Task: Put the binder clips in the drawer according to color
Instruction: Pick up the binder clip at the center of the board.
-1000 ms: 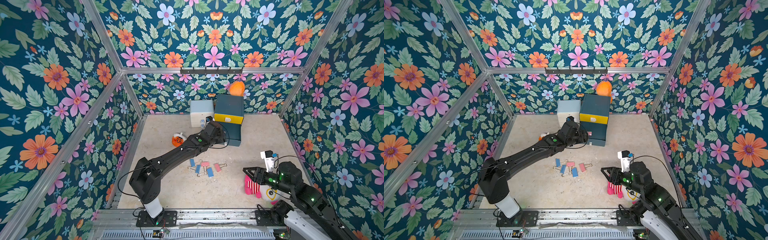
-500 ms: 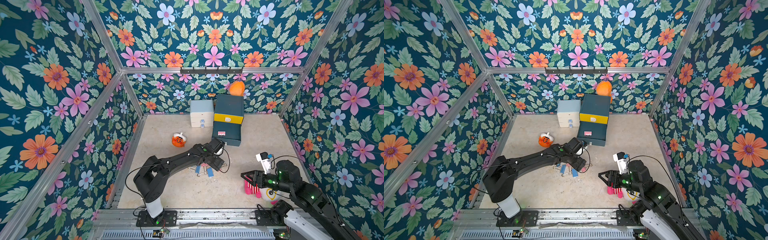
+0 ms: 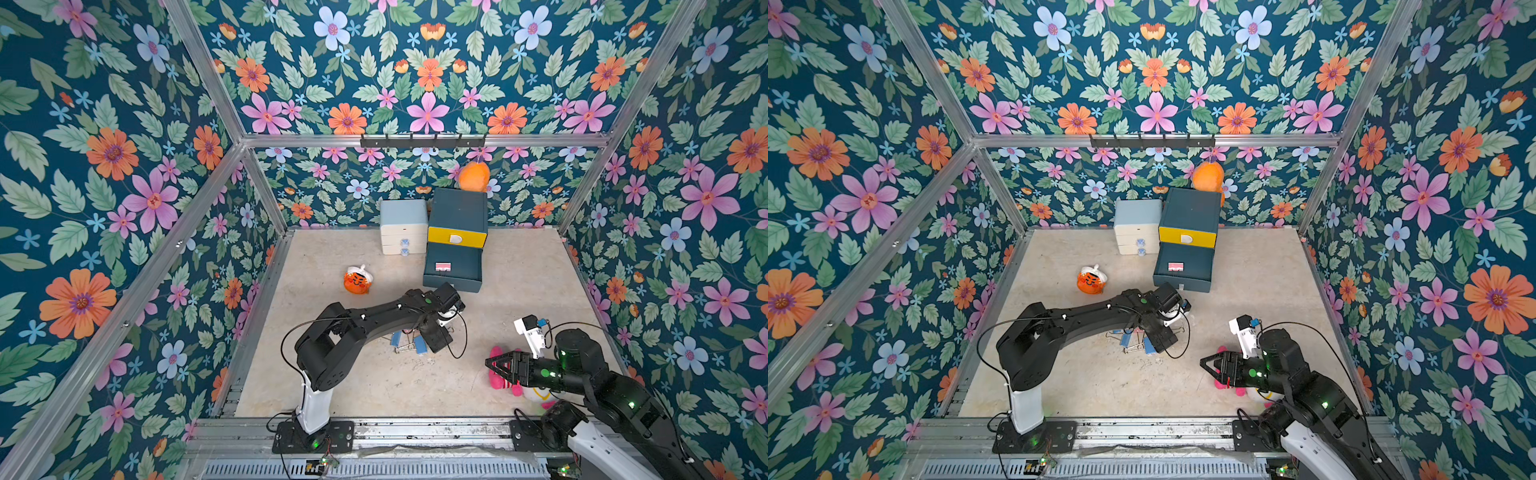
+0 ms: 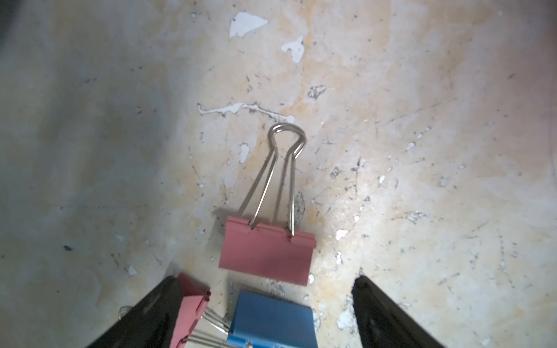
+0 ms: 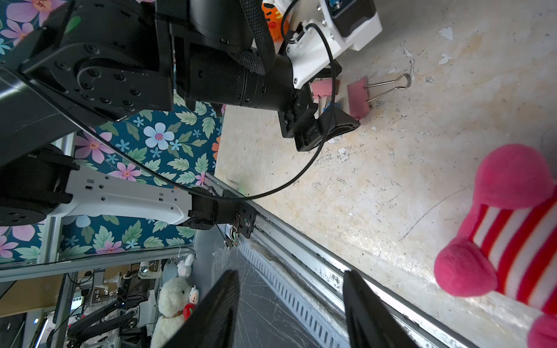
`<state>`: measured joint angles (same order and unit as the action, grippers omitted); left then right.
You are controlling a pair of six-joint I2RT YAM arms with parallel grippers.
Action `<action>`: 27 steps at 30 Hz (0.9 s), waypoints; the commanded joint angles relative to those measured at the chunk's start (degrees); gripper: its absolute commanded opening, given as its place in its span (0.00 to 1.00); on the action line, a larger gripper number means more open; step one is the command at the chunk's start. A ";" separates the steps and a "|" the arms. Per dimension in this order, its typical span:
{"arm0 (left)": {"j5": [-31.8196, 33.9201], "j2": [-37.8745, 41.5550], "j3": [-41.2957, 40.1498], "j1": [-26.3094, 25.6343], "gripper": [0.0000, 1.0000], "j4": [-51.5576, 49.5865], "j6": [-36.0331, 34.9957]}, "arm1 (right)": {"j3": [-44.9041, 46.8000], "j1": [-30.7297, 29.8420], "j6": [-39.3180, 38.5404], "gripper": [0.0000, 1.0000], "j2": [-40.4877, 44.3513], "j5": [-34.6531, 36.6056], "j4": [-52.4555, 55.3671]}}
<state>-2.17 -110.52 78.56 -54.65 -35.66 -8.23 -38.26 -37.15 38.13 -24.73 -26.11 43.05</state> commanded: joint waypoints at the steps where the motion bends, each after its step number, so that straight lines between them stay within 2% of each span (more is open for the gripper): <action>1: 0.91 -1.23 1.22 0.07 0.93 -0.99 -2.25 | -0.15 -0.05 0.45 0.58 0.28 -0.20 -0.07; 8: 1.78 -3.60 2.66 0.34 0.92 -0.45 -3.57 | 0.50 -0.08 0.85 0.58 1.00 -0.17 0.11; 11: 0.86 -4.26 2.56 0.75 0.89 -0.49 -3.87 | 0.90 -0.06 1.20 0.58 1.26 -0.10 -0.07; 14: 0.36 -4.44 1.89 0.78 0.80 0.43 -3.85 | 1.21 -0.03 1.33 0.58 1.26 0.00 -0.33; 18: 0.27 -3.81 1.05 0.78 0.60 1.83 -3.33 | 1.65 -0.03 1.42 0.57 1.18 0.27 -0.76; 23: 0.00 -2.10 -0.21 0.78 0.52 3.14 -2.63 | 3.07 -0.08 1.60 0.55 1.27 0.63 -2.08; 27: -1.52 0.55 -1.08 0.78 0.51 4.21 -0.91 | 3.63 -0.05 1.41 0.51 2.40 3.50 -3.09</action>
<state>-2.09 -111.50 77.76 -53.93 -32.82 -10.59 -34.68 -37.12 39.64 -22.74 -25.08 42.13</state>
